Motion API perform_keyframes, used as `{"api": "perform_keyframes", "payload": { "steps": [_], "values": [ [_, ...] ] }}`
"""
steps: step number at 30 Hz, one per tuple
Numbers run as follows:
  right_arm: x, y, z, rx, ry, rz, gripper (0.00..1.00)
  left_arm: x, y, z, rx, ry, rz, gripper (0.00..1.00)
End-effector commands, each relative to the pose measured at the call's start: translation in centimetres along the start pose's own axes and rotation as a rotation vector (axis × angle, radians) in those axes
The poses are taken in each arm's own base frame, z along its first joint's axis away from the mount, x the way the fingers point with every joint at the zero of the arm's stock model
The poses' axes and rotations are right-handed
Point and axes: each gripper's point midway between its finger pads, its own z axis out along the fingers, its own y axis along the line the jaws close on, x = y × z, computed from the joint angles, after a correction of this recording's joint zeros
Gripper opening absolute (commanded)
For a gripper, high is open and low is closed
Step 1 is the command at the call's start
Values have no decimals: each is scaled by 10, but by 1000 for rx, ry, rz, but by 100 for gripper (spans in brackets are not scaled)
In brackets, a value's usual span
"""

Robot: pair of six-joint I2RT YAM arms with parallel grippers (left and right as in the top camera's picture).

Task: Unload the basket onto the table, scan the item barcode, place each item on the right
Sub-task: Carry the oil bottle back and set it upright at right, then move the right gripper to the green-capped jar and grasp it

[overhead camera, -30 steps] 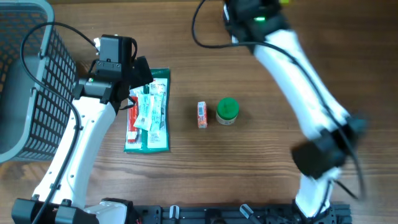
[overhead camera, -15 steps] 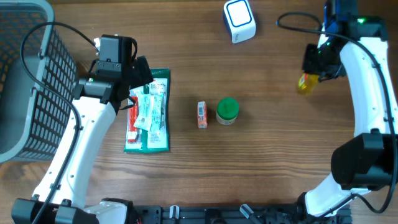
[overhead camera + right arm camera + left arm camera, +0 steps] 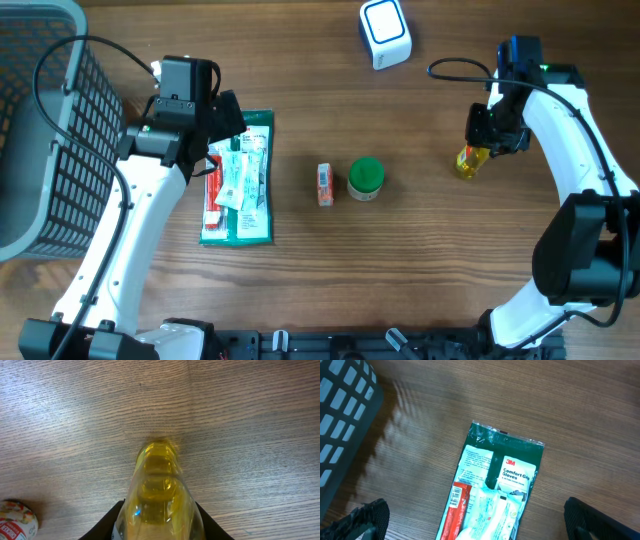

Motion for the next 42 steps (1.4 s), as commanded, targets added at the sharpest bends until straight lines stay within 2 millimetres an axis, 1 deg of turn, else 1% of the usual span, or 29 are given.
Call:
{"api": "perform_keyframes", "payload": {
  "steps": [1,4,5,7,8,9,10,11,12,13,14,16,17,18,19,21,22,23,27,28,29,30,32,33,34,36,37,39,42],
  "values": [
    [-12,-16,1,97,-53,-22,8,-3,3,0,-12,-8,-2,100],
    [-15,-17,0,107,-67,-43,8,-3,3,0,-12,-8,-2,100],
    [-13,-17,0,109,-57,-42,12,-3,3,0,-12,-8,-2,100],
    [-9,-18,0,112,-40,-44,50,-3,3,0,-12,-8,-2,100],
    [-8,-18,1,112,-35,-44,56,-3,3,0,-12,-8,-2,100],
    [-7,-18,1,113,-35,-44,66,-3,3,0,-12,-8,-2,100],
    [-7,-18,1,113,-35,-44,70,-3,3,0,-12,-8,-2,100],
    [-8,-18,0,113,-37,-43,81,-3,3,0,-13,-8,-3,100],
    [-9,-18,0,111,-41,-40,84,-3,3,0,-12,-8,-2,100],
    [-13,-18,-4,110,-55,-40,85,-3,3,0,-12,-8,-2,100],
    [-22,-16,-18,105,-88,-38,85,-3,3,0,-12,-8,-2,100],
    [-39,-14,-62,92,-164,-34,86,-3,3,0,-12,-8,-2,100],
    [-45,-12,-90,77,-203,-28,86,-3,3,0,-12,-8,-2,100],
    [-47,-3,-119,18,-236,-22,86,-3,3,0,-12,-8,-2,100],
    [-42,11,-138,-78,-245,-16,86,-3,3,0,-12,-8,-2,100],
    [-27,38,-152,-207,-224,-56,86,-3,3,0,-13,-7,-2,100],
    [-14,53,-152,-231,-182,-92,86,-3,3,0,-13,-7,-2,100],
    [-5,65,-149,-233,-158,-126,86,-3,3,0,-13,-8,-2,100],
    [32,126,-135,-249,-92,-337,87,-3,3,0,-13,-7,-2,100],
    [49,145,-126,-249,-63,-401,91,-3,3,0,-13,-7,-3,100],
    [58,155,-118,-250,-46,-433,93,-3,3,0,-13,-7,-2,100],
    [66,163,-109,-251,-32,-442,99,-3,3,0,-13,-7,-2,100],
    [75,177,-89,-256,-21,-449,100,-3,3,0,-12,-8,-3,100],
    [82,187,-69,-263,-24,-477,100,-3,3,0,-12,-8,-2,100],
    [85,191,-56,-267,-27,-477,100,-3,3,0,-13,-8,-3,100],
    [87,196,-34,-261,-51,-488,100,-3,3,0,-12,-8,-2,100],
    [84,190,-20,-206,-83,-494,100,-3,3,0,-13,-7,-2,100],
    [85,193,-7,-186,-118,-585,99,-3,3,0,-13,-7,-3,100],
    [88,202,-2,-199,-137,-605,99,-3,3,0,-13,-7,-2,100]
  ]
}}
